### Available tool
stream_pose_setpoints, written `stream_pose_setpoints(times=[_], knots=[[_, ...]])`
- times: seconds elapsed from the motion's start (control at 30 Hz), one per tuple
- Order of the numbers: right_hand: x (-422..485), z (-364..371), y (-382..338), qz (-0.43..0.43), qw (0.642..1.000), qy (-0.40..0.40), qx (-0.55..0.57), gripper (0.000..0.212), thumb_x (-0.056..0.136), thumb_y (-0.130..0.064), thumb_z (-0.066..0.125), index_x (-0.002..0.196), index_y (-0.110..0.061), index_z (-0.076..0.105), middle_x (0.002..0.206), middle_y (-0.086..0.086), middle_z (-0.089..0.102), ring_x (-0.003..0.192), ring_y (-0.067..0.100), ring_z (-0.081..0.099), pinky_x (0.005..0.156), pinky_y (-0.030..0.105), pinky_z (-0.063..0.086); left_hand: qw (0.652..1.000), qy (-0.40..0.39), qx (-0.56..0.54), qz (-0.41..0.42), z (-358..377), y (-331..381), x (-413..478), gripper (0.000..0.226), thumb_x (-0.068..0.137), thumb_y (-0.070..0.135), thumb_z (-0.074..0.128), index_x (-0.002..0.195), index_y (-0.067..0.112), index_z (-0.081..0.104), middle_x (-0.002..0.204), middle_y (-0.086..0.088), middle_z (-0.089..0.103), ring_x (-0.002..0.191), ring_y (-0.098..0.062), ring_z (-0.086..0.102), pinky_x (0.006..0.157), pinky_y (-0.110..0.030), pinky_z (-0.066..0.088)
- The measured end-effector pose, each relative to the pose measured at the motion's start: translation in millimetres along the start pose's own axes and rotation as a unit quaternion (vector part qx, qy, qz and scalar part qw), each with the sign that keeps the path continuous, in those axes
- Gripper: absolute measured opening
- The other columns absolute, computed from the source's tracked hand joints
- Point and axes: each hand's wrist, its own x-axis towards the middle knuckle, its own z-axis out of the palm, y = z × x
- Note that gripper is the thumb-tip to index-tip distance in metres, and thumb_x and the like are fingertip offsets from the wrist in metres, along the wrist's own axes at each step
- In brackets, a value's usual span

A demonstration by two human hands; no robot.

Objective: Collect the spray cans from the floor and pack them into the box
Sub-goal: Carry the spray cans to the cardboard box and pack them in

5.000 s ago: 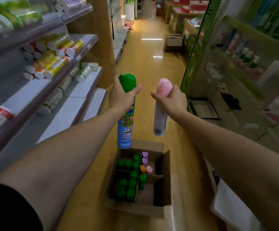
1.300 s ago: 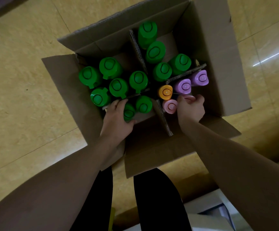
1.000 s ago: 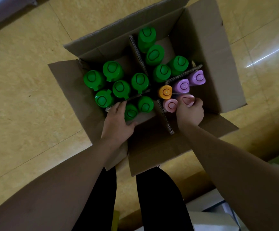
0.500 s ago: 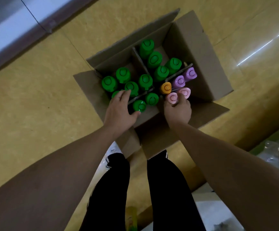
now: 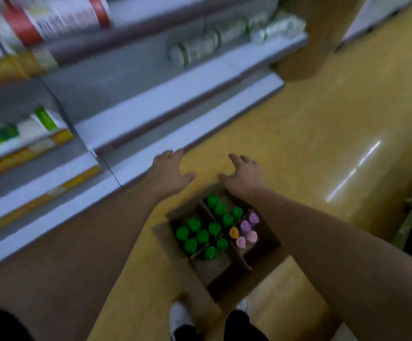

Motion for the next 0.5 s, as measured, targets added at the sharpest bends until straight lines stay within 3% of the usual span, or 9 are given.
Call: stream_pose_setpoints(times=[0.17, 0.27, 0.37, 0.5], knots=[[-6.8, -160.1, -91.0, -0.088, 0.991, 0.103, -0.005, 0.075, 0.093, -0.058, 0.057, 0.155, -0.02, 0.036, 0.153, 0.013, 0.043, 0.139, 0.039, 0.034, 0.112, 0.048, 0.035, 0.991, 0.122, 0.037, 0.039, -177.1, 64.7, -14.3, 0.097, 0.076, 0.074, 0.05, 0.151, 0.013, 0.04, 0.152, -0.019, 0.043, 0.14, -0.038, 0.038, 0.115, -0.045, 0.035], [-13.4, -239.5, -141.7, -0.156, 0.976, 0.155, 0.0, 0.073, 0.09, -0.06, 0.059, 0.151, -0.024, 0.04, 0.149, 0.013, 0.047, 0.137, 0.04, 0.037, 0.111, 0.048, 0.037, 0.973, 0.203, 0.089, 0.068, -262.3, 91.7, -37.0, 0.086, 0.082, 0.069, 0.053, 0.147, 0.012, 0.046, 0.144, -0.023, 0.048, 0.135, -0.04, 0.043, 0.113, -0.043, 0.037], [-27.8, -312.3, -186.4, -0.226, 0.952, 0.205, -0.021, 0.078, 0.088, -0.065, 0.059, 0.152, -0.023, 0.041, 0.149, 0.013, 0.047, 0.136, 0.039, 0.04, 0.112, 0.047, 0.037, 0.949, 0.284, 0.121, 0.065, -336.7, 113.7, -70.3, 0.094, 0.078, 0.078, 0.042, 0.148, 0.016, 0.045, 0.152, -0.021, 0.041, 0.142, -0.037, 0.036, 0.117, -0.044, 0.032], [-59.8, -378.9, -228.4, -0.301, 0.924, 0.235, -0.021, 0.079, 0.09, -0.067, 0.056, 0.155, -0.027, 0.033, 0.155, 0.011, 0.04, 0.143, 0.038, 0.031, 0.115, 0.051, 0.032, 0.921, 0.36, 0.15, 0.015, -413.3, 133.2, -129.8, 0.079, 0.093, 0.064, 0.054, 0.155, 0.018, 0.036, 0.16, -0.019, 0.031, 0.149, -0.035, 0.024, 0.121, -0.042, 0.024]])
